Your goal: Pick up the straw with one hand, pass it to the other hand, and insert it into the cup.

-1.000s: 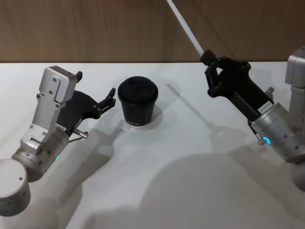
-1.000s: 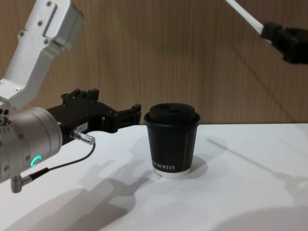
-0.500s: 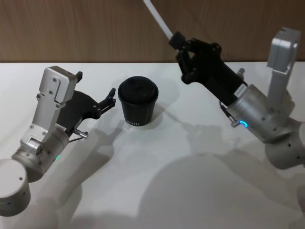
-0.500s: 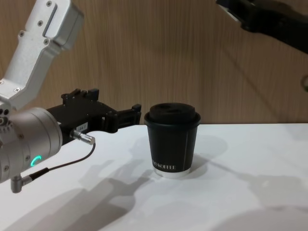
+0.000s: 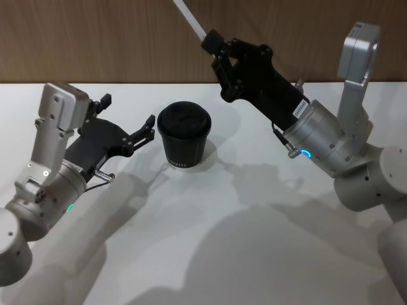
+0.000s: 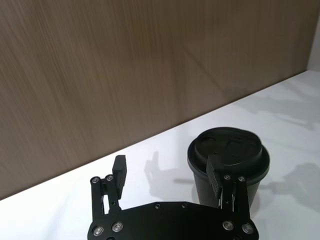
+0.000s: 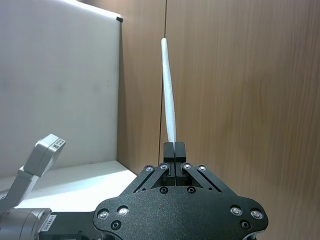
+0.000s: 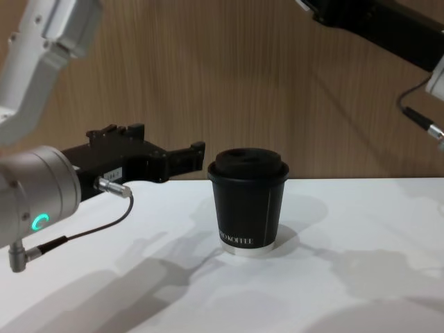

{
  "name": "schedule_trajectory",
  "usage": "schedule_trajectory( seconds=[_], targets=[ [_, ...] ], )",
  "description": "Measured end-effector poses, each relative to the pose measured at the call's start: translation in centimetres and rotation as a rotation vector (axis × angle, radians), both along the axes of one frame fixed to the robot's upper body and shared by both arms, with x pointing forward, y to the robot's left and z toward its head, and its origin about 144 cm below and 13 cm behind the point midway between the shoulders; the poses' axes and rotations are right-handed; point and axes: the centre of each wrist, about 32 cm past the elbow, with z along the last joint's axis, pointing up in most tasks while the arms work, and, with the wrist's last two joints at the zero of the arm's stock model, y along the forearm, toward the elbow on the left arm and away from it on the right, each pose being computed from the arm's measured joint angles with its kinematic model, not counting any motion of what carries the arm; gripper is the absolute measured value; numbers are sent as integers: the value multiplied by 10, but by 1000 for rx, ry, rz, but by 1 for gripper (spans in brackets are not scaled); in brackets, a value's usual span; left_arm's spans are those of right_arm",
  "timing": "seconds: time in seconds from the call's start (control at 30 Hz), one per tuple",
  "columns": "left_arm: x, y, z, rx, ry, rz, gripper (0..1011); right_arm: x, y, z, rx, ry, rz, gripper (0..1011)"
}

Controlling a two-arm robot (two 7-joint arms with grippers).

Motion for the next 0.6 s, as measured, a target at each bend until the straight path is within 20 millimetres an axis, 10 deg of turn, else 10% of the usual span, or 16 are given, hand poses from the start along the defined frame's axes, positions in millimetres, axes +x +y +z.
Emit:
schedule_trajectory(
  seconds=[0.6],
  targets=[
    [-1,33,14,-207,-38,-180,1003,6,8,3,9,-11,29,8]
  ],
)
